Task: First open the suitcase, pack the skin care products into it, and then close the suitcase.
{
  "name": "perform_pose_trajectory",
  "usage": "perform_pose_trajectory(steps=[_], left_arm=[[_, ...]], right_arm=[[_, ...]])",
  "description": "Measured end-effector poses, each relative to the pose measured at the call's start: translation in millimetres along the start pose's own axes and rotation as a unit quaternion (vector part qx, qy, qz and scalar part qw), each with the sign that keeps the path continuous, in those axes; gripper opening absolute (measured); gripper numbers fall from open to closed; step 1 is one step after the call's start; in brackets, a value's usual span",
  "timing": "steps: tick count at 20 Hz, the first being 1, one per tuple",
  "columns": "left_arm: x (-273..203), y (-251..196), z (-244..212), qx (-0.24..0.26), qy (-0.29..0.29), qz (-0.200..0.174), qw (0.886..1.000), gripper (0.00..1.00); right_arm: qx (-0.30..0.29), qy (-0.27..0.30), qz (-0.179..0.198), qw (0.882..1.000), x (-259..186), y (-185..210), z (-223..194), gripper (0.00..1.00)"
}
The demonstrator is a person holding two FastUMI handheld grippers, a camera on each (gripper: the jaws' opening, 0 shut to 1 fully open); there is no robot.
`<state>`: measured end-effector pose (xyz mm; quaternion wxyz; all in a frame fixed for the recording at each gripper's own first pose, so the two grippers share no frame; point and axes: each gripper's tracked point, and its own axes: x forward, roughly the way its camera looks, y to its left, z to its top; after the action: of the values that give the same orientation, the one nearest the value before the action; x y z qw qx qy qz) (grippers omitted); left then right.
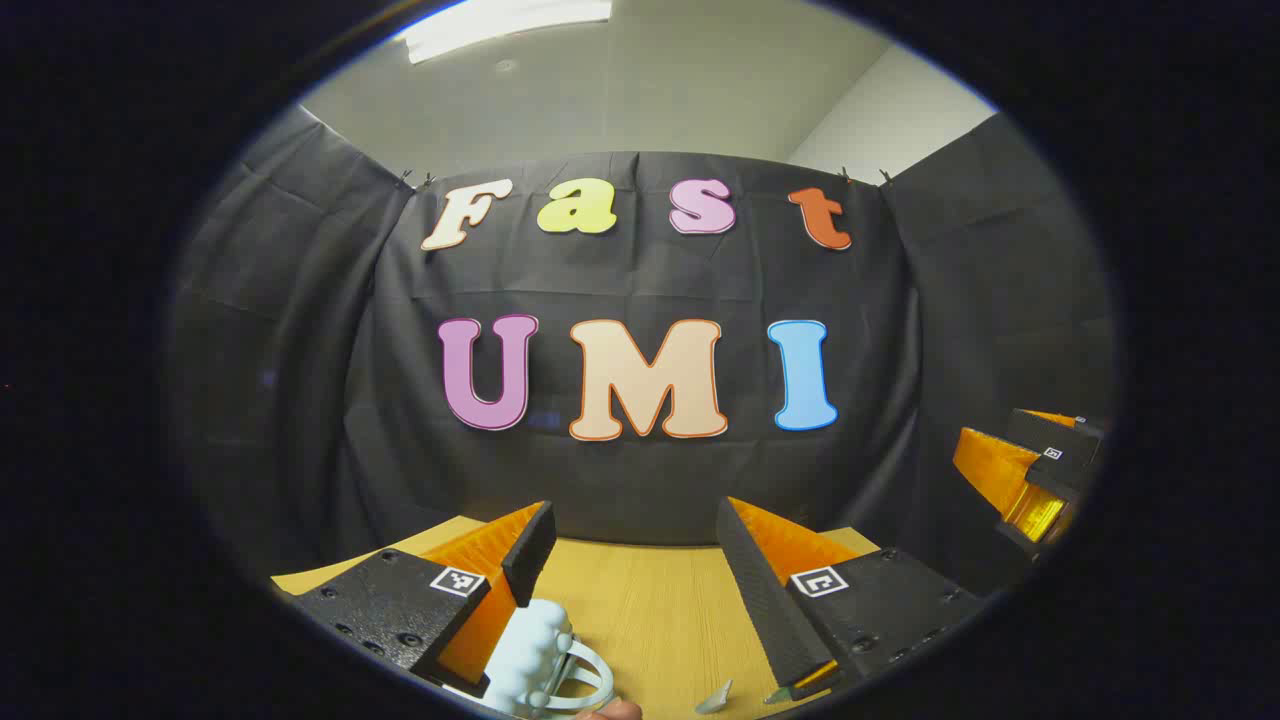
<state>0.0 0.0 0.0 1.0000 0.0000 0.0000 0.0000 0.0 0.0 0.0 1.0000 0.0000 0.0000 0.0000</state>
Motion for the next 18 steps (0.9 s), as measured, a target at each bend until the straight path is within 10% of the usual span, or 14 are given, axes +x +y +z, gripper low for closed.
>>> perform_pose_trajectory(steps=[12, 18], left_arm=[[10, 4, -55, 0.023, 0.067, -0.014, 0.997, 0.95], [3, 14, -162, 0.03, 0.208, -0.009, 0.978, 0.94]], right_arm=[[-0.012, 0.023, -0.003, 1.0, 4, 6, -19, 0.99], [-0.02, 0.058, -0.017, 0.998, -3, -5, -45, 0.99]])
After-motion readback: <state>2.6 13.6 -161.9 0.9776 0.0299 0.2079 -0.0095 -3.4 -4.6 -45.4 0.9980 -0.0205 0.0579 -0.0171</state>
